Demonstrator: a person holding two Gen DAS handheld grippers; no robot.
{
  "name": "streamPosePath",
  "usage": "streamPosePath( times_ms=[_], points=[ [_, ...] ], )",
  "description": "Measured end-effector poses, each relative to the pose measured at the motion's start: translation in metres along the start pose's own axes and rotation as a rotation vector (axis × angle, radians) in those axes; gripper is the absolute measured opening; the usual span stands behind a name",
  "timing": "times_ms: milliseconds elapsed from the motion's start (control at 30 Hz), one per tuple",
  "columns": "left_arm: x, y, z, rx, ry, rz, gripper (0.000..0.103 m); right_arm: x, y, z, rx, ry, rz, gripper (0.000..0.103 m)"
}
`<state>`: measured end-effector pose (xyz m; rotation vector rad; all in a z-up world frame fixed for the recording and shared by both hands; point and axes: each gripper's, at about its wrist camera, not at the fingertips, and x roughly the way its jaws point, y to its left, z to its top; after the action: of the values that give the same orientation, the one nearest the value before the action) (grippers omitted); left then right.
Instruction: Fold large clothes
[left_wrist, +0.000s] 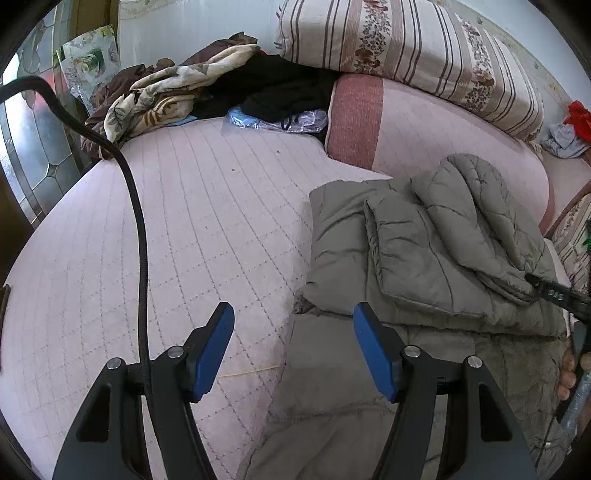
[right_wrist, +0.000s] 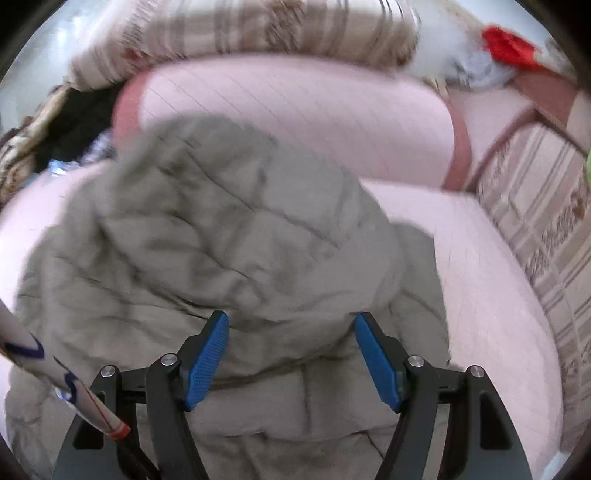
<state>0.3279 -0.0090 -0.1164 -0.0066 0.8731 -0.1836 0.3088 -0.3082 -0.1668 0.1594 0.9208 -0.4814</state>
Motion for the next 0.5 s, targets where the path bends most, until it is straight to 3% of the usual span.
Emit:
streamPosePath(
  times_ms=[200,333,500],
  points=[
    [0.007,-0.002,0.001,0.010,0.011,0.009,0.066,0.026,-0.007,-0.005,0.042,0.059,0.026,0.084],
    [0.007,-0.001,-0.002,0.011,0.019,0.023,0.066,0.006,-0.024,0.001,0.046,0.054,0.060,0.084],
    [0.002,0.002,-0.006,0.007,0.018,0.030,0.066,-0.035,-0.063,-0.017,0.037,0.042,0.077,0.084]
  ],
)
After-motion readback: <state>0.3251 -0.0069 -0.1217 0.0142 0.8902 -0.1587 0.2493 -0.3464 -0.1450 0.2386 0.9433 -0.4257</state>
